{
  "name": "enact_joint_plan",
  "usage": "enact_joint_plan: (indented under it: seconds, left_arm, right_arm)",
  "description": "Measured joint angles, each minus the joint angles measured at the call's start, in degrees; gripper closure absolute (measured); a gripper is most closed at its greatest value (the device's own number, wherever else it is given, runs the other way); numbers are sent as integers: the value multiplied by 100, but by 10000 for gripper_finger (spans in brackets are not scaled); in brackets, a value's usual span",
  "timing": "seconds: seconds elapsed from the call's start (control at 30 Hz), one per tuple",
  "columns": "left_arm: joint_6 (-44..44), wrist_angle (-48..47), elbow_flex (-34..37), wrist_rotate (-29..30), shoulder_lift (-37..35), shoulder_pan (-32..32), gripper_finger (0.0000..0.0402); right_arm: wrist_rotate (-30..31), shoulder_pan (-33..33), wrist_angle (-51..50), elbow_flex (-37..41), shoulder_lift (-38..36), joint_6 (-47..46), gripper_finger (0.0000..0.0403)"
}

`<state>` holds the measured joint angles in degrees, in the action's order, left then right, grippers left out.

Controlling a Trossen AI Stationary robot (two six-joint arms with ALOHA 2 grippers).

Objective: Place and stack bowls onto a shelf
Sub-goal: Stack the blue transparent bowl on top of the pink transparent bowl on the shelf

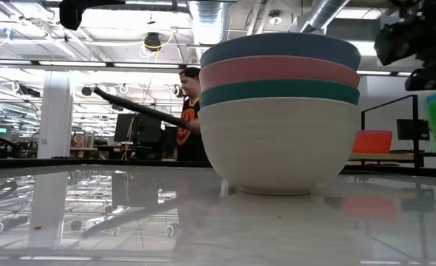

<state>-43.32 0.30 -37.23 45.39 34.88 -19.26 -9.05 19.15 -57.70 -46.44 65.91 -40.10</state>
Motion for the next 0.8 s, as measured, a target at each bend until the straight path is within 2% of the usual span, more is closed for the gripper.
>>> enact_joint_plan:
  seconds: [0.07, 0.17, 0.23, 0.33, 0.4, 0.5, 0.6, 0.7, 0.8]
  left_arm:
    - [0, 0, 0, 0, 0, 0, 157]
    - [-1, 0, 0, 0, -1, 0, 157]
    - [0, -3, 0, -2, 1, -1, 157]
    - [-1, -9, 0, -2, -1, 0, 157]
    - [0, -13, 0, -1, 1, 1, 157]
    - [-1, -46, 0, 0, -1, 1, 157]
    - [0, -90, 0, -1, 1, 0, 157]
    - [-14, -87, 0, 0, -1, 1, 157]
    - [-19, -88, 0, -2, 1, 0, 157]
  right_arm:
    - [139, -24, -66, -19, -13, -185, 386]
    - [-45, -41, -233, -30, -94, -117, 386]
    - [157, -29, -283, -25, -91, -273, 386]
    - [-151, -102, -284, -47, -158, 13, 386]
    - [136, -139, -333, -56, -160, -148, 386]
    - [-170, -276, -313, -76, -217, 185, 386]
    - [76, -367, -320, -104, -250, 134, 386]
    - [-225, -507, -185, -167, -313, 442, 386]
    - [71, -544, 16, -177, -416, 536, 386]
